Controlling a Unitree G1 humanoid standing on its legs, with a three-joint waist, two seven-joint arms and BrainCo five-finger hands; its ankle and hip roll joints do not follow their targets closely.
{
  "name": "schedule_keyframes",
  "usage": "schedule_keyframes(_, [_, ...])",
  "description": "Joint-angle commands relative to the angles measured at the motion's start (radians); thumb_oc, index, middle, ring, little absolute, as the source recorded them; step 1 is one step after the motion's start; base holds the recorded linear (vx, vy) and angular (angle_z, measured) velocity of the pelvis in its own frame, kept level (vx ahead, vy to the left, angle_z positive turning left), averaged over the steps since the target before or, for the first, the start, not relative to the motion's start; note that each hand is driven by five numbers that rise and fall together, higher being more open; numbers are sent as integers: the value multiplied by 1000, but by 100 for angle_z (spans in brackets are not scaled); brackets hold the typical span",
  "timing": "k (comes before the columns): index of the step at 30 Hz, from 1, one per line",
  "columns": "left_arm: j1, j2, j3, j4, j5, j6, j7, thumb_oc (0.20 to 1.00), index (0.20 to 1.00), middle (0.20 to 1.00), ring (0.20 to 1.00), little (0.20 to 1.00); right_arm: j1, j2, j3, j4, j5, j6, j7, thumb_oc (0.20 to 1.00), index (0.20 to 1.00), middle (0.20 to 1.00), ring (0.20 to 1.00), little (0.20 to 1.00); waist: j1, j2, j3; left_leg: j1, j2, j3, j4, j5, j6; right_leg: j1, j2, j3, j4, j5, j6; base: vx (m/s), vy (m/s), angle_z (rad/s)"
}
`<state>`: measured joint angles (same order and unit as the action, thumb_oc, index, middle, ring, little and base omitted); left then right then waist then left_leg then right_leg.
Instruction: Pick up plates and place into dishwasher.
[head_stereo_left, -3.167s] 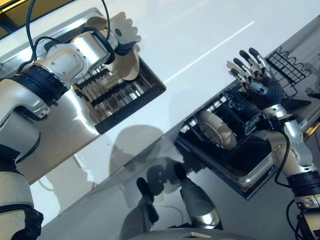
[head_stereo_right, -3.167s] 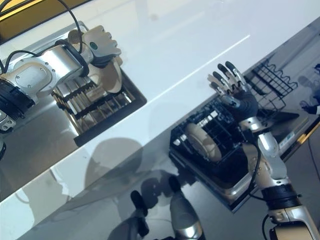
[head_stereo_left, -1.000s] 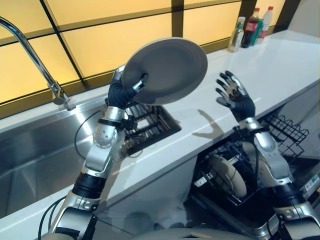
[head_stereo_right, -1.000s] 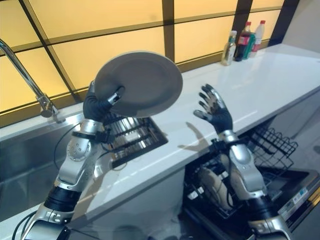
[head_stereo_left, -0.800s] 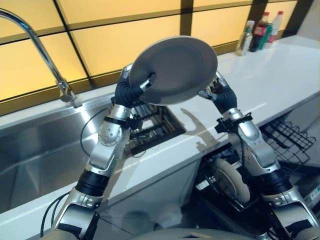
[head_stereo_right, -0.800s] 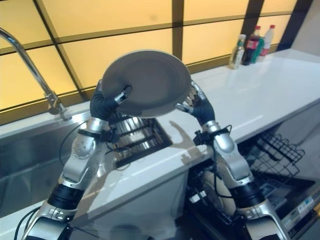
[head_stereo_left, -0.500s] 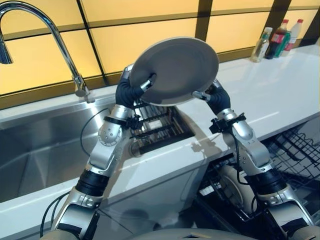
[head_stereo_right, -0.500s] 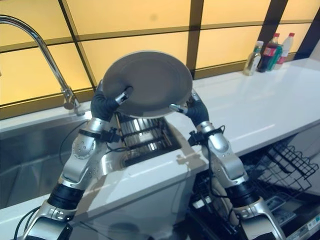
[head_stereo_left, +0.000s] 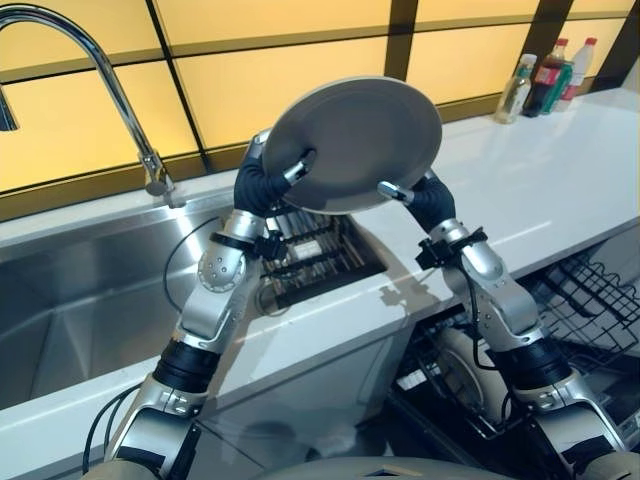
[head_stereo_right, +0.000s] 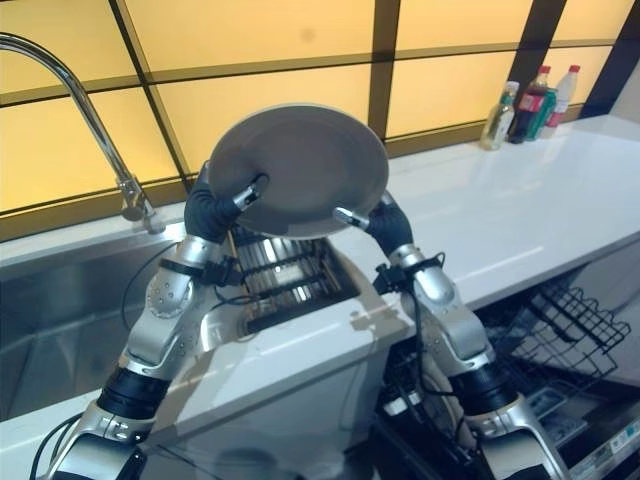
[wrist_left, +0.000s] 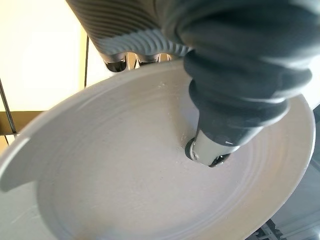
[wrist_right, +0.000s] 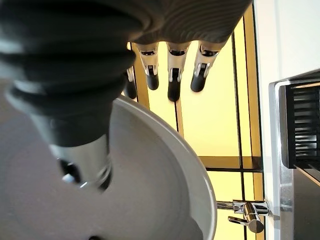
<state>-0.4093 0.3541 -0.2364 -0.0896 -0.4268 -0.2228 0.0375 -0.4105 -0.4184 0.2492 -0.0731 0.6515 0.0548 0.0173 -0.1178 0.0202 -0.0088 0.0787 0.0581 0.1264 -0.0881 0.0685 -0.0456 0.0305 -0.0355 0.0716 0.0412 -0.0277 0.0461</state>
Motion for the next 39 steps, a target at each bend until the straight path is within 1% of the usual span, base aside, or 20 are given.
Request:
schedule_keyframes(1, [-82, 5, -12, 53, 0, -34, -2, 200, 200, 200, 200, 200, -103, 35, -18, -52, 46, -31, 16, 200, 200, 200, 200, 200, 11, -31, -35, -10, -44, -55, 23, -81, 66, -48, -46, -25, 62, 57, 82, 0, 0, 0])
schedule_keyframes(9, [-67, 1, -21, 62, -5, -27, -16, 200, 200, 200, 200, 200, -88, 53, -18, -59, 98, -50, 37, 200, 200, 200, 200, 200, 10, -31, -33, -9, -43, -40, 28, -86, 66, -45, -47, -24, 48, 55, 83, 0, 0, 0])
schedule_keyframes(15, [-47, -18, -18, 83, -71, -10, -47, 200, 200, 200, 200, 200, -55, 43, -46, -63, 91, -66, 44, 200, 200, 200, 200, 200, 0, -30, -33, -9, -40, -30, 31, -88, 67, -51, -44, -14, 50, 55, 84, 0, 0, 0])
schedule_keyframes(16, [-39, -24, -14, 81, -96, 0, -56, 285, 285, 285, 285, 285, -37, 39, -56, -65, 84, -69, 44, 200, 200, 200, 200, 200, -4, -29, -33, -8, -39, -26, 31, -88, 67, -53, -43, -12, 52, 56, 84, -30, 4, -3])
schedule_keyframes(17, [-33, -30, -12, 80, -106, 3, -67, 1000, 1000, 1000, 1000, 1000, -25, 36, -64, -64, 80, -73, 43, 200, 200, 200, 200, 200, -7, -29, -32, -8, -39, -24, 32, -89, 67, -55, -43, -10, 53, 57, 85, -30, 1, -3])
schedule_keyframes(20, [-10, -29, -6, 64, -123, 2, -83, 1000, 1000, 1000, 1000, 1000, 25, 16, -103, -74, 84, -90, 42, 200, 200, 200, 200, 200, -20, -29, -28, -7, -37, -11, 35, -91, 69, -60, -42, 0, 56, 62, 87, -31, -5, -5])
schedule_keyframes(25, [5, -37, 5, 42, -189, 4, -66, 1000, 1000, 1000, 1000, 1000, 106, -11, -171, -71, 88, -141, 47, 200, 200, 200, 200, 200, -50, -26, -20, -3, -37, 15, 48, -102, 73, -69, -36, 25, 56, 64, 88, -37, -9, -13])
schedule_keyframes(31, [12, -35, 19, 17, -172, 23, -32, 1000, 1000, 1000, 1000, 1000, 154, -34, -240, -68, 137, -166, 40, 200, 200, 200, 200, 200, -80, -21, -11, 6, -35, 46, 63, -112, 74, -71, -21, 56, 43, 65, 84, -32, -10, -21])
schedule_keyframes(34, [6, -39, 28, 24, -204, 42, -21, 1000, 1000, 1000, 1000, 1000, 172, -35, -272, -63, 154, -183, 18, 200, 200, 200, 200, 200, -94, -21, -11, 8, -33, 59, 66, -114, 73, -73, -16, 65, 38, 67, 84, -33, -13, -12])
schedule_keyframes(39, [6, -59, 30, 38, -251, 46, -7, 1000, 1000, 1000, 1000, 1000, 214, -26, -321, -57, 132, -228, -30, 200, 200, 200, 200, 200, -117, -20, -8, 9, -31, 73, 75, -120, 76, -85, -10, 79, 51, 73, 87, -28, -17, -13])
